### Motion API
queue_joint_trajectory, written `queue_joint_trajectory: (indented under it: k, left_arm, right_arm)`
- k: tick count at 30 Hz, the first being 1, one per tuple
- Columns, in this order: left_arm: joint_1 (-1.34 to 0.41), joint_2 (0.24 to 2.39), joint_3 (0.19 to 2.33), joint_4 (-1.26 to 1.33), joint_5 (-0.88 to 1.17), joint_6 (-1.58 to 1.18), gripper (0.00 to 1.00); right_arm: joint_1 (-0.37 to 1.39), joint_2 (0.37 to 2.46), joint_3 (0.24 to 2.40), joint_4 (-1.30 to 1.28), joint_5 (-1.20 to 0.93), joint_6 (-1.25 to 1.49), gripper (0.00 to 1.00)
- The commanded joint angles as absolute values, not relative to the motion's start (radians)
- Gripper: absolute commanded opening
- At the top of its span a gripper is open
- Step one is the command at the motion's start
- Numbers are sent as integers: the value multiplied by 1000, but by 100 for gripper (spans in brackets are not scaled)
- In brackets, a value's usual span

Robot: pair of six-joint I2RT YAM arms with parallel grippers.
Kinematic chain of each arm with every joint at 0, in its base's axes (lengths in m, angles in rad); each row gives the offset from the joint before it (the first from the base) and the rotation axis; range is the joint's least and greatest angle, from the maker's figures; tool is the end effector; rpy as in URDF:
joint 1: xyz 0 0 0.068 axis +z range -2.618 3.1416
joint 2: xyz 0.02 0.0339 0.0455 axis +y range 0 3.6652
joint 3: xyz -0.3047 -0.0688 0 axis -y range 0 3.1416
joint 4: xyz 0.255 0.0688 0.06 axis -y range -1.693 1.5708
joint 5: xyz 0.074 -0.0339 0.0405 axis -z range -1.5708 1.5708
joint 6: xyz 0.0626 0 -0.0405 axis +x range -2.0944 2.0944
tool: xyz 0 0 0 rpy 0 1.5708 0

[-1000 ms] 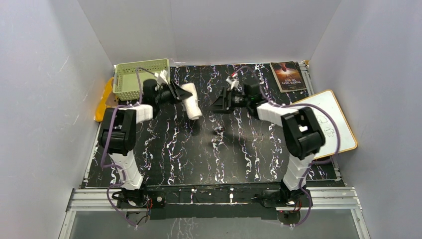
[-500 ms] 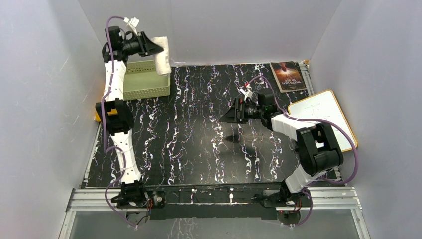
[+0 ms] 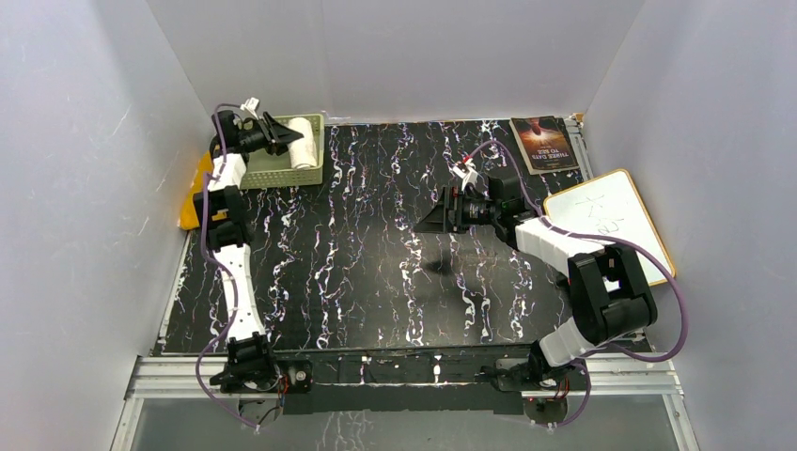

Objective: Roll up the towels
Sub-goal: Place the towel in the bin.

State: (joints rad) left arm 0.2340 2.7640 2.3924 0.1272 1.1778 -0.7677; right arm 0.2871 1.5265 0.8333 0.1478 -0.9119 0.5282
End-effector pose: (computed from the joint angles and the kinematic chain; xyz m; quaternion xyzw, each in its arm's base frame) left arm 0.6532 0.0962 0.1654 -0.0147 0.7390 -0.5572 0.3784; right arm 0.3092 0.1429 0.2428 -0.1203 0.8027 0.5269 0.2522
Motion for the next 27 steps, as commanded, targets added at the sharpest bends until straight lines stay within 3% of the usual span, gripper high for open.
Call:
queue_joint_trajectory:
  k: [1, 6, 13, 17, 18, 19, 27]
  left_arm:
    - [204, 2737, 2451, 93, 1182, -749, 42]
    - [179, 2742, 2474, -174, 983, -530, 48]
    - [163, 2746, 2476, -267, 850, -434, 59]
    - [163, 2737, 2479, -325, 800, -376, 76]
    - [164, 2730, 2479, -336, 792, -364, 90]
    - [163, 2721, 2479, -345, 784, -354, 97]
    - [172, 2576, 2474, -395, 670, -269, 98]
  right_arm:
    - [302, 1482, 809, 166, -897, 521, 98]
    - [320, 1471, 795, 162, -884, 522, 98]
    - [342, 1446, 780, 149, -864, 522, 98]
    - [349, 1437, 780, 138, -856, 519, 98]
    - [352, 1437, 782, 137, -854, 518, 98]
    - [354, 1438, 783, 135, -853, 517, 98]
    - [375, 1446, 813, 109, -844, 500, 98]
